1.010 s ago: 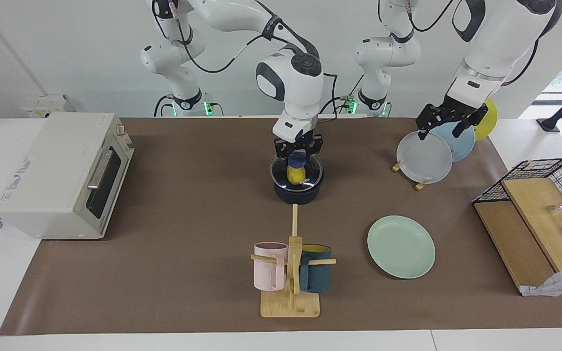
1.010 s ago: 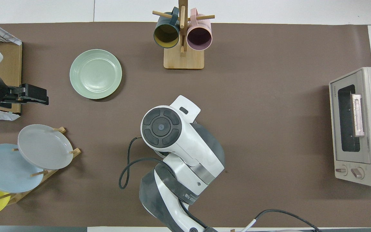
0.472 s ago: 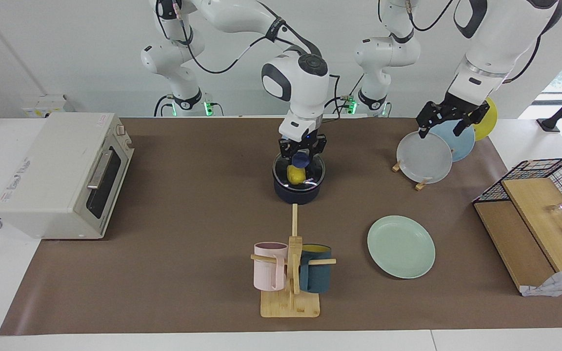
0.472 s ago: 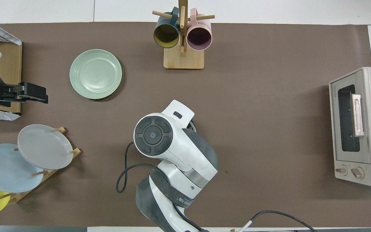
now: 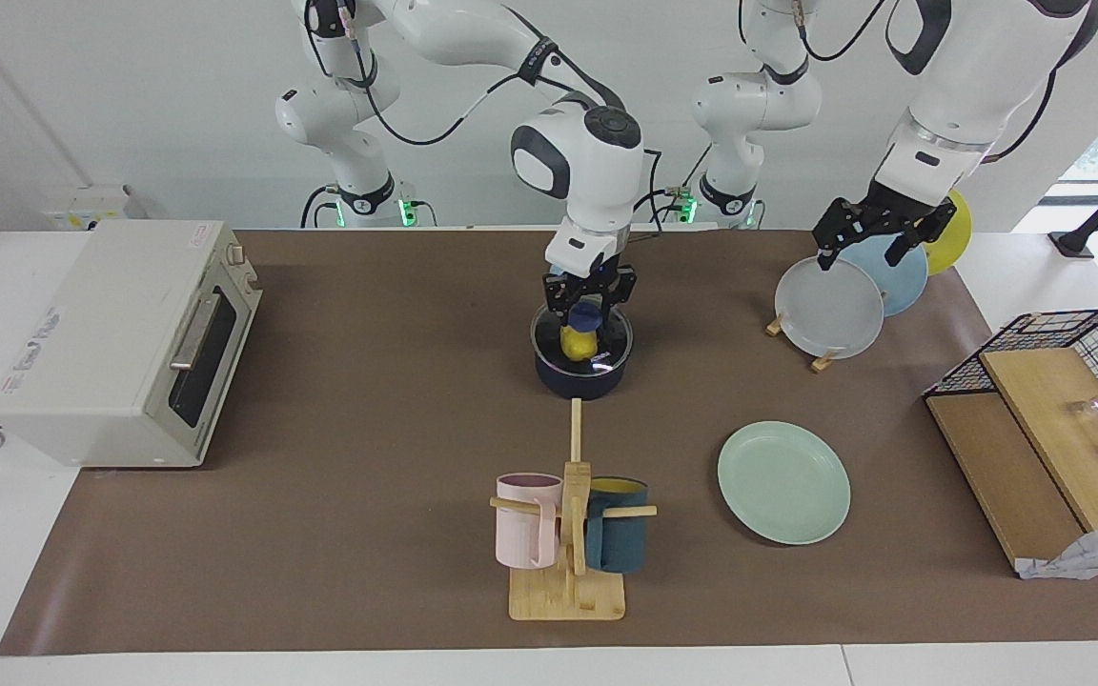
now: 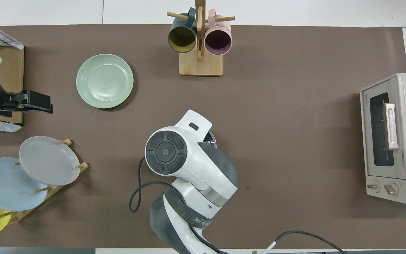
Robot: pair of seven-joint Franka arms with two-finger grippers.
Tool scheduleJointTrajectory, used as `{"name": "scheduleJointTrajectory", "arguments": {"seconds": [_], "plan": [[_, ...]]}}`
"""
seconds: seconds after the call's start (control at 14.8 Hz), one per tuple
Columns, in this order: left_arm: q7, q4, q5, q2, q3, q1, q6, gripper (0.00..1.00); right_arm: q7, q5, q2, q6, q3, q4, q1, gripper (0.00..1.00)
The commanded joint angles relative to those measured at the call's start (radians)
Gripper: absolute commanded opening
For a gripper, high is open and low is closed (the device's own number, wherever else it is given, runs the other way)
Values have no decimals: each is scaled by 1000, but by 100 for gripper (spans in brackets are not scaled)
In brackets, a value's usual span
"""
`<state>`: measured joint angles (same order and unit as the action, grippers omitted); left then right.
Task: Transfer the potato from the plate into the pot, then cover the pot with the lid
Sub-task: 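Lower the glass lid onto the saucepan with the right gripper, then open the right gripper and lift it away from the lid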
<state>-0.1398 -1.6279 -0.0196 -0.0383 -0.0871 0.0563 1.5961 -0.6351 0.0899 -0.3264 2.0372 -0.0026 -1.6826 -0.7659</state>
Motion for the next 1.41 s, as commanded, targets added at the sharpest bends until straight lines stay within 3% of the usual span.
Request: {"name": "scheduleJointTrajectory", "arguments": {"seconds": [0.0, 0.07, 0.13, 0.2, 0.27, 0.61, 0.88, 1.15, 1.35], "plan": [[12, 19, 1, 11, -10, -13, -16, 100, -21, 27, 21, 64, 1, -63, 4, 0], [11, 19, 1, 11, -10, -12, -15, 100, -20, 25, 24, 75, 1, -77, 10, 0], [9, 20, 1, 11, -10, -10, -16, 100, -18, 24, 24, 77, 1, -80, 11, 11], [11, 20, 1, 11, -10, -10, -16, 100, -18, 24, 24, 75, 1, -80, 11, 44], [11, 20, 3, 11, -10, -10, -16, 100, -17, 24, 24, 72, 1, -80, 11, 99], [9, 20, 1, 11, -10, -9, -16, 100, -17, 27, 24, 43, 1, -65, 13, 100], [8, 20, 1, 11, -10, -9, -21, 100, -5, 28, 26, -128, -11, 84, 54, 100], [6, 20, 1, 11, -11, -7, -27, 100, 29, 11, 110, -258, -7, 156, 135, 100], [6, 20, 1, 11, -11, -7, -27, 100, 191, 11, 187, -342, -11, 149, 235, 100]]}}
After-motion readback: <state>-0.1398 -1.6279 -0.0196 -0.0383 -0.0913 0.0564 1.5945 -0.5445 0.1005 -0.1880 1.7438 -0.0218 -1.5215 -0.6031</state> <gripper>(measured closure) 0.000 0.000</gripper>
